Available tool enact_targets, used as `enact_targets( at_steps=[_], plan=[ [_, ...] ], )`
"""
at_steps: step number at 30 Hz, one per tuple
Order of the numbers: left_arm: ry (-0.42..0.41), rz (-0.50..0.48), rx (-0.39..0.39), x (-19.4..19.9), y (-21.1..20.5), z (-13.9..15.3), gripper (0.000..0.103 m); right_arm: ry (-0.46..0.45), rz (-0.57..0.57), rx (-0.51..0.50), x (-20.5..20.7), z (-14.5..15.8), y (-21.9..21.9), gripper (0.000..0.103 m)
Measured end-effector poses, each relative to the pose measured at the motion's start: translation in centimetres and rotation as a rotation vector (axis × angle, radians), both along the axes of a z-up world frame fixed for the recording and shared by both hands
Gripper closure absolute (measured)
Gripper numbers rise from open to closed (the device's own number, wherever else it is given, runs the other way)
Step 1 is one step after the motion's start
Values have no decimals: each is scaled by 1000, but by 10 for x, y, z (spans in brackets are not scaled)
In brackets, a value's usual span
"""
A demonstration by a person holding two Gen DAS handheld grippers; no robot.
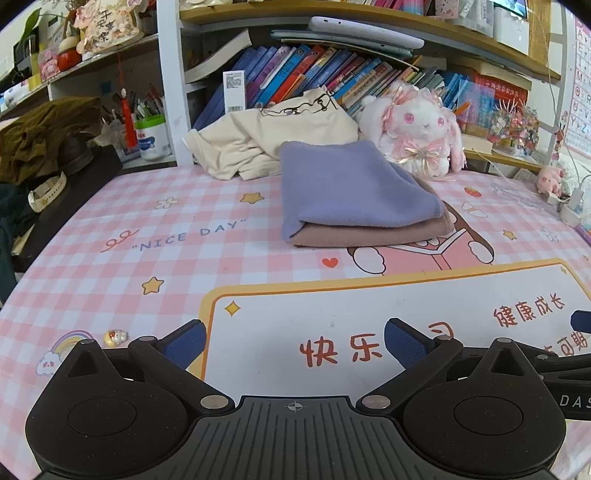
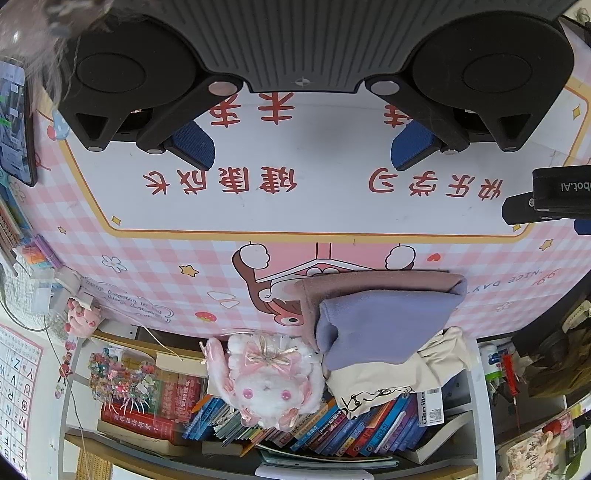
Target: Fold clothes
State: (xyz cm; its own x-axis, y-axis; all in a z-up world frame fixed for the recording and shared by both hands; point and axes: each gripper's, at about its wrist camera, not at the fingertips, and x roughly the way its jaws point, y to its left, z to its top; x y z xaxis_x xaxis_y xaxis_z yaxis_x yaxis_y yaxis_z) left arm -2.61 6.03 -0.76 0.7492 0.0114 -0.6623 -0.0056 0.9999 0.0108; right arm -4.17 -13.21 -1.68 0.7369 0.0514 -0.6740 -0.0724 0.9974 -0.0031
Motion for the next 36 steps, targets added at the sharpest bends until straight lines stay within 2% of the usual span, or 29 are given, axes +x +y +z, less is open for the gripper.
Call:
enact_targets(
  at_steps=[36],
  plan=[
    [36,1,-27,5,4,-9,0,25,15,-4,7,-3,4,0]
  ],
)
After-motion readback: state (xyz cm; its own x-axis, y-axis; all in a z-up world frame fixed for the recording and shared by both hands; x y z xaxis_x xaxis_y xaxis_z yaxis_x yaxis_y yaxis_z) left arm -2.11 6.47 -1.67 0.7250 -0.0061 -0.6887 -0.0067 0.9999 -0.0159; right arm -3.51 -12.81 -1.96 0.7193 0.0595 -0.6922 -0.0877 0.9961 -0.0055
